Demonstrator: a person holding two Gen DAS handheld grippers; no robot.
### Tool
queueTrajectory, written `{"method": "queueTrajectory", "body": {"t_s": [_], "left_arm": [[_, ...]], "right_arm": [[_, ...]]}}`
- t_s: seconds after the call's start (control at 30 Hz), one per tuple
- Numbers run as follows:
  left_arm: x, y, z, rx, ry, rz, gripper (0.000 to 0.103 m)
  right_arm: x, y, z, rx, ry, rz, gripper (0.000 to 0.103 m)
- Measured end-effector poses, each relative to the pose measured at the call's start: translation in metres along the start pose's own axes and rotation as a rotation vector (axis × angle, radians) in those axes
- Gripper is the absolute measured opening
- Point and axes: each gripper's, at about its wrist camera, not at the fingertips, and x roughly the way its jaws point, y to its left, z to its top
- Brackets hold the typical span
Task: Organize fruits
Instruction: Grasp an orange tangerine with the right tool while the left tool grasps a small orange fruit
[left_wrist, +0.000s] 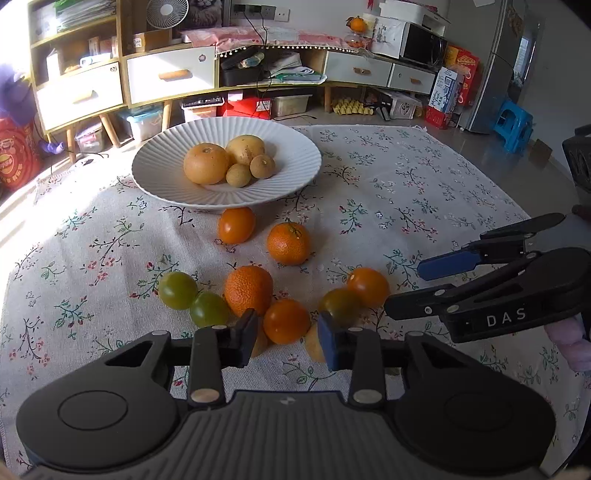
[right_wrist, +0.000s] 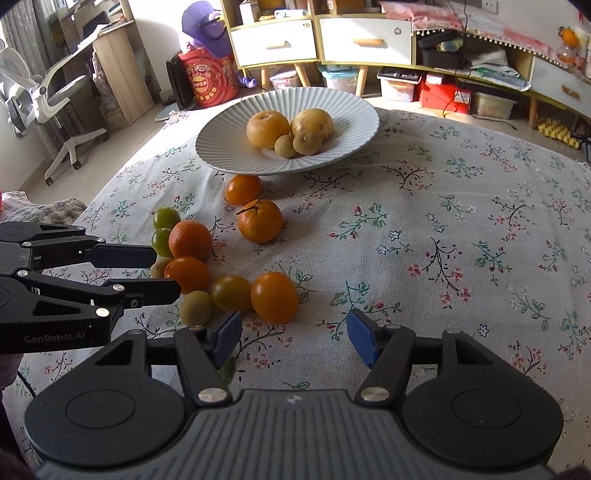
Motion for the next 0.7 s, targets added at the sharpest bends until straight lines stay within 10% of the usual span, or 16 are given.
{"method": "queueTrajectory", "body": {"t_s": [0.7], "left_arm": [[0.021, 0.009, 0.011, -0.056, 0.084, -0.054, 0.014]], "right_arm": [[0.017, 0.004, 0.010, 0.035, 0.039, 0.045, 0.032]]}}
